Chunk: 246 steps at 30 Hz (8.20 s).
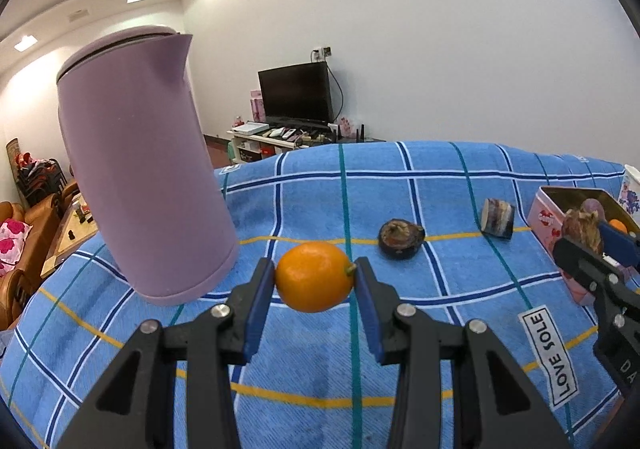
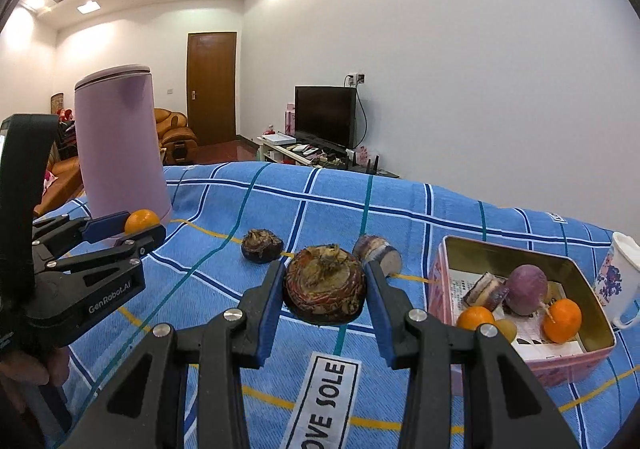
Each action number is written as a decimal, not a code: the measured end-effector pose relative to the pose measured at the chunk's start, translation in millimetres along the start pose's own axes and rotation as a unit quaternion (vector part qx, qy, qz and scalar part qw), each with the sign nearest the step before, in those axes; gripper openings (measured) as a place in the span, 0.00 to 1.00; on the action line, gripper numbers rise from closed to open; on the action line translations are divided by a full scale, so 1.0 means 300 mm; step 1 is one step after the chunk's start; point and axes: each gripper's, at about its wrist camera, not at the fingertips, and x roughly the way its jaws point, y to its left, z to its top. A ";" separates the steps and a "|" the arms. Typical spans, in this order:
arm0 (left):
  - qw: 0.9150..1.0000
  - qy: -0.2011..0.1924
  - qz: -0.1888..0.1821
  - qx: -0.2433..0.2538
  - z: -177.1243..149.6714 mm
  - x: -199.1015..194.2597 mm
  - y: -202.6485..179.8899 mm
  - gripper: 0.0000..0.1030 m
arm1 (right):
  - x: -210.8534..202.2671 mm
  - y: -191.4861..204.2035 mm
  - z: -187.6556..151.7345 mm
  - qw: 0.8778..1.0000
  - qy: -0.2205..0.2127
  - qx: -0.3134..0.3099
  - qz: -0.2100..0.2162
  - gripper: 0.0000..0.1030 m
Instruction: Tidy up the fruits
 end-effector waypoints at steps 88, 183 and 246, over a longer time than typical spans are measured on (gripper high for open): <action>0.993 -0.011 -0.097 0.061 0.041 -0.140 -0.587 0.41 | -0.209 -0.492 -0.083 0.994 -0.023 0.031 -0.099 0.41; 0.984 0.028 -0.168 0.062 0.141 0.071 -0.937 0.41 | 0.161 -0.833 -0.033 0.990 0.100 0.072 -0.072 0.41; 0.995 -0.080 -0.027 0.052 0.080 -0.068 -0.559 1.00 | -0.221 -0.705 -0.050 0.971 -0.132 0.117 -0.162 0.90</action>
